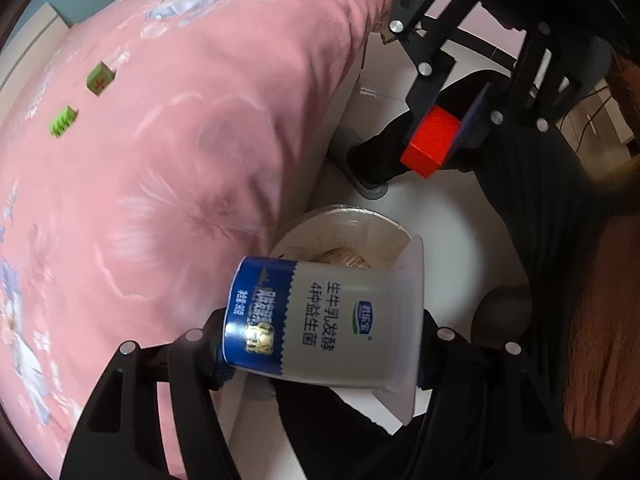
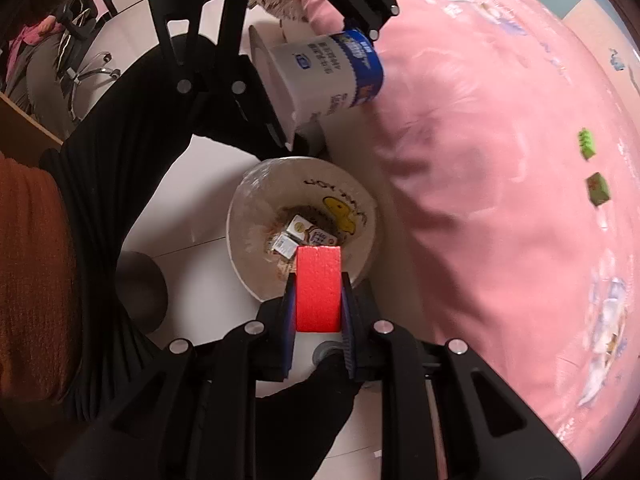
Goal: Collect trash
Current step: 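Carry the yogurt cup and red block with both tools over the trash bin, then open both tools to drop the yogurt cup and red block into the bin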
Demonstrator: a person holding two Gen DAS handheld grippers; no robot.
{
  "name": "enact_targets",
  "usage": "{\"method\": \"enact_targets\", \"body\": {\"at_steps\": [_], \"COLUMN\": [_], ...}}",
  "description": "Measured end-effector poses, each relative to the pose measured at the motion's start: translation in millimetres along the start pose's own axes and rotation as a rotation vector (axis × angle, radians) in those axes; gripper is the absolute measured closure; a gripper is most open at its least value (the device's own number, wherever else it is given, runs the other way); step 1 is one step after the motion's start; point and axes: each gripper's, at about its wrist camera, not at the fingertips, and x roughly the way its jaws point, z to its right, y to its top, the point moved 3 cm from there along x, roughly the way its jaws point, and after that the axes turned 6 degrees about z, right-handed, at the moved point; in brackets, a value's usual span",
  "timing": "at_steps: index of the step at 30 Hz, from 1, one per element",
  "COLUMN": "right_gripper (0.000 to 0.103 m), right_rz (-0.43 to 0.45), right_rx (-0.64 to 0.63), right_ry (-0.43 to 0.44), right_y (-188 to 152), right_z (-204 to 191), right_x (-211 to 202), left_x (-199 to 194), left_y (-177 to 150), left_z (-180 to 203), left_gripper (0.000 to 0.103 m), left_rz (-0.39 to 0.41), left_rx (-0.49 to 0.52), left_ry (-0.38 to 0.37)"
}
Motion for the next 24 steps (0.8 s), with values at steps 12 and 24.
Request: {"method": "enact_targets", "body": {"at_steps": [12, 24], "right_gripper": [0.082, 0.082], "right_rz": [-0.022, -0.046], "right_rx": [0.002, 0.004], "right_ry": [0.072, 0.126], "right_y": [4, 5], "right_z": [-6, -5], "right_x": [46, 81], "left_x": [49, 90], "left_y": [-21, -42], "left_z": [0, 3], "left_gripper": [0.037, 0.037], "left_rz": [-0.032, -0.062], "left_rx": [-0.031, -0.064], "left_ry": [-0.062, -0.112]}}
